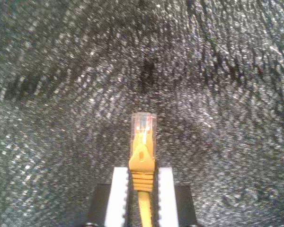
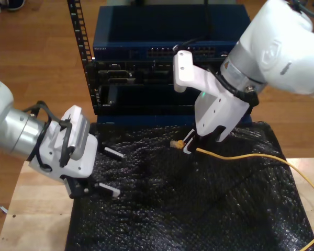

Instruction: Grab the cable and plug it in

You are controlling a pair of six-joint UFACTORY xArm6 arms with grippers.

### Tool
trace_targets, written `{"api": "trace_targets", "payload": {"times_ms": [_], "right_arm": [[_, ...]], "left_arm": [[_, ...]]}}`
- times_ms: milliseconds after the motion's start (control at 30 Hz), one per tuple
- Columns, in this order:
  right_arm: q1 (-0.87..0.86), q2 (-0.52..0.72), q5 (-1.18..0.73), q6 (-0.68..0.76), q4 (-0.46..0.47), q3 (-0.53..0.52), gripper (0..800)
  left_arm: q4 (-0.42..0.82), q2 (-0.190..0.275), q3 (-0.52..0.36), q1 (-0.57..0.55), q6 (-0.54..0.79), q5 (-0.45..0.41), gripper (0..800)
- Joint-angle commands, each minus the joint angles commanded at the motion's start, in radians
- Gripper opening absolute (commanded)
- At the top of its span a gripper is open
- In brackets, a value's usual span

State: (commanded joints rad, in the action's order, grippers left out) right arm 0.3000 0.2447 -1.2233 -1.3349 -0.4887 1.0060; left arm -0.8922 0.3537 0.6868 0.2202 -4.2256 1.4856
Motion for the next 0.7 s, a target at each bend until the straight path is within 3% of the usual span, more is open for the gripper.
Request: {"api": "trace_targets", "payload": {"times_ms": [233, 700], "right_arm": [[-0.031, 0.051, 0.000, 0.000, -0.078, -0.031, 6], [-0.034, 0.084, 0.000, 0.003, -0.086, -0.034, 4]], "left_arm": [[-0.020, -0.003, 0.025, -0.031, -0.057, -0.002, 799], [-0.117, -0.025, 0.084, -0.110, -0.103, -0.002, 795]]}}
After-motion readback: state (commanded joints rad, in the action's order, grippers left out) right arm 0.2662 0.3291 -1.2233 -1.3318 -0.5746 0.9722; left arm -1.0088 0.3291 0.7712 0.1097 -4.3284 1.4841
